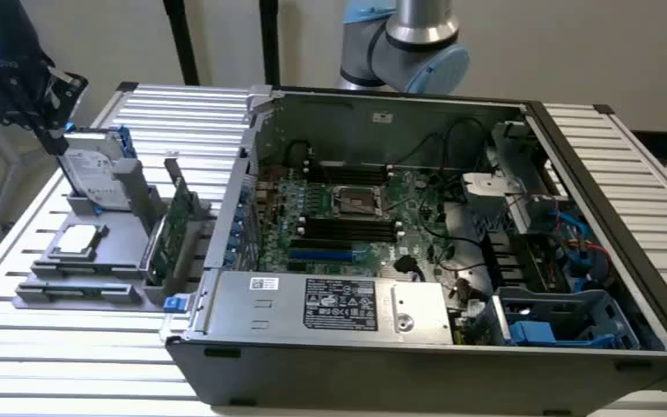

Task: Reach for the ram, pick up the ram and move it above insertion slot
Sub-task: 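Reach for the ram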

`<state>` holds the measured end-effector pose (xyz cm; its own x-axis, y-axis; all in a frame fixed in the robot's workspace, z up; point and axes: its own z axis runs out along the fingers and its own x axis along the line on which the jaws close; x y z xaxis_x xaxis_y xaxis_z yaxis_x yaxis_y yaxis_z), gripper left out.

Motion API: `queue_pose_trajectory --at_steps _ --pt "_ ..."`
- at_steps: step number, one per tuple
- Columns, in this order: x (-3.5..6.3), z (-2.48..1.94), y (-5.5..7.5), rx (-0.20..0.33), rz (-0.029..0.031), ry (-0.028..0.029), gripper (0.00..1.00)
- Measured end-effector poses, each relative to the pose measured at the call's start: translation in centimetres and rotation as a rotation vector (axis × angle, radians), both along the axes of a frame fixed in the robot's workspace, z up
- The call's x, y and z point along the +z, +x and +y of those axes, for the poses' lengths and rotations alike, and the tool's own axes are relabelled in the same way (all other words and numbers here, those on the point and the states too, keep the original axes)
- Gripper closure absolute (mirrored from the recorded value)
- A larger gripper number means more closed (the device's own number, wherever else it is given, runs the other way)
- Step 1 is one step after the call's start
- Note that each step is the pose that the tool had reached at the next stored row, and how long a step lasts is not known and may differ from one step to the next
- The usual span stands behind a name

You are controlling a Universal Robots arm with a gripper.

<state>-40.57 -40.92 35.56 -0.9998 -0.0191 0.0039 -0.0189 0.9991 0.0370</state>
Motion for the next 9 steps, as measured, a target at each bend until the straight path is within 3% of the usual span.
queue_pose_trajectory --at_steps 9 --pt "0.02 0.00 0.00 0.000 0.0022 -0.0008 0.89"
